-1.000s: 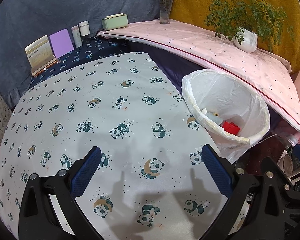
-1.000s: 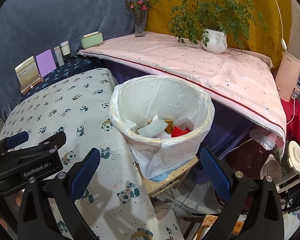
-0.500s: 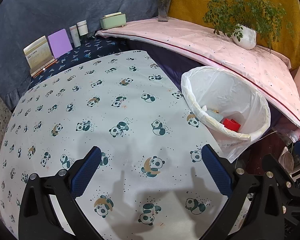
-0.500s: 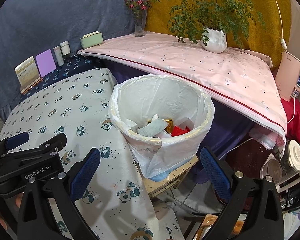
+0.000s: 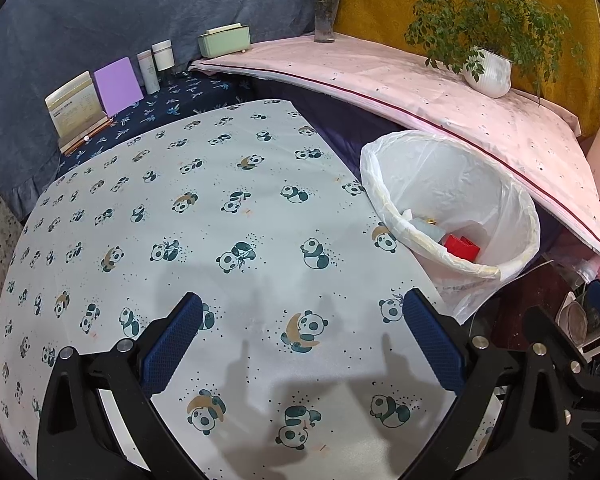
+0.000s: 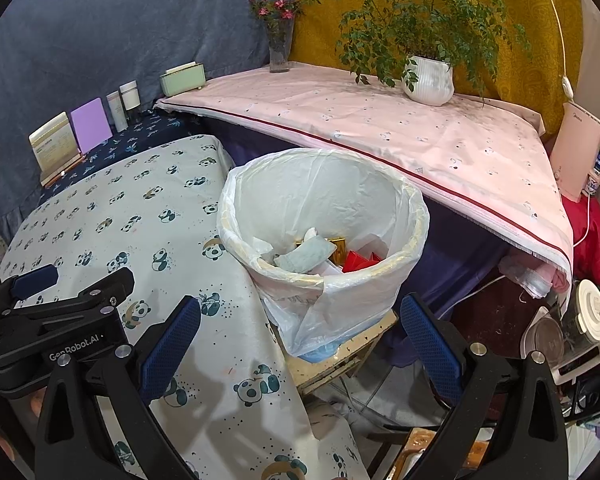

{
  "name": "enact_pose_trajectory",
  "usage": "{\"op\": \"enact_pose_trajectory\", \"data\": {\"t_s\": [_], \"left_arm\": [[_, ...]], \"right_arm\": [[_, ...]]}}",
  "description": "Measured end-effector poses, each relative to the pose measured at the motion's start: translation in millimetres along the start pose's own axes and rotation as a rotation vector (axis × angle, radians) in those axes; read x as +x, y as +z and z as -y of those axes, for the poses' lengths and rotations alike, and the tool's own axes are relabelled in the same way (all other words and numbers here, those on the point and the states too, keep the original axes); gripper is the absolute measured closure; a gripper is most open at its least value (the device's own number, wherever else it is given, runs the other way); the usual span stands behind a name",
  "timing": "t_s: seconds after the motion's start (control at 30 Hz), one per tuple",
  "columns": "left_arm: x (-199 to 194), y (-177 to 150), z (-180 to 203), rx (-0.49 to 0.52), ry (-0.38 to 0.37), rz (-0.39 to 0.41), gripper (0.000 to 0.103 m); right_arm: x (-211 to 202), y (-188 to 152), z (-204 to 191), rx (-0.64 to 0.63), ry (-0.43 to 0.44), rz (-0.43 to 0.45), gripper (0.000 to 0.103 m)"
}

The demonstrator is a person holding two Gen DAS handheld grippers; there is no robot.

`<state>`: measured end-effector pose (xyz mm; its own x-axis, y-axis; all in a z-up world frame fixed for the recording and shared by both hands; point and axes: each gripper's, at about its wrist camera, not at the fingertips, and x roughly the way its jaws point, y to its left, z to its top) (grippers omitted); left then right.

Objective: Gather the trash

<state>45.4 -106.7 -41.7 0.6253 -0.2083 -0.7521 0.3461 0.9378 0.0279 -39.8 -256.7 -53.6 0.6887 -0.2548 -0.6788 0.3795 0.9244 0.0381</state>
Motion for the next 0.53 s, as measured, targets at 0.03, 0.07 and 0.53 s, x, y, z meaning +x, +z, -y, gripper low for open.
{"op": "enact_pose_trajectory", "data": {"t_s": [0.03,0.07,0.53], "left_arm": [[0.2,-0.1,0.2,-0.001,-0.001,-0.002,0.007],[0.4,-0.2,0.1,-0.002,-0.002,-0.002,0.007],[3.0,-0.5,1.1,0.019,-0.014,-0.006,0.007]], "right_arm": [[0.0,0.0,0.0,0.000,-0.001,0.000,0.007],[-0.2,0.0,0.1,0.000,-0.001,0.000,0.007],[0.0,0.5,3.8,0.007,-0.004,-0.001,0.007]]}}
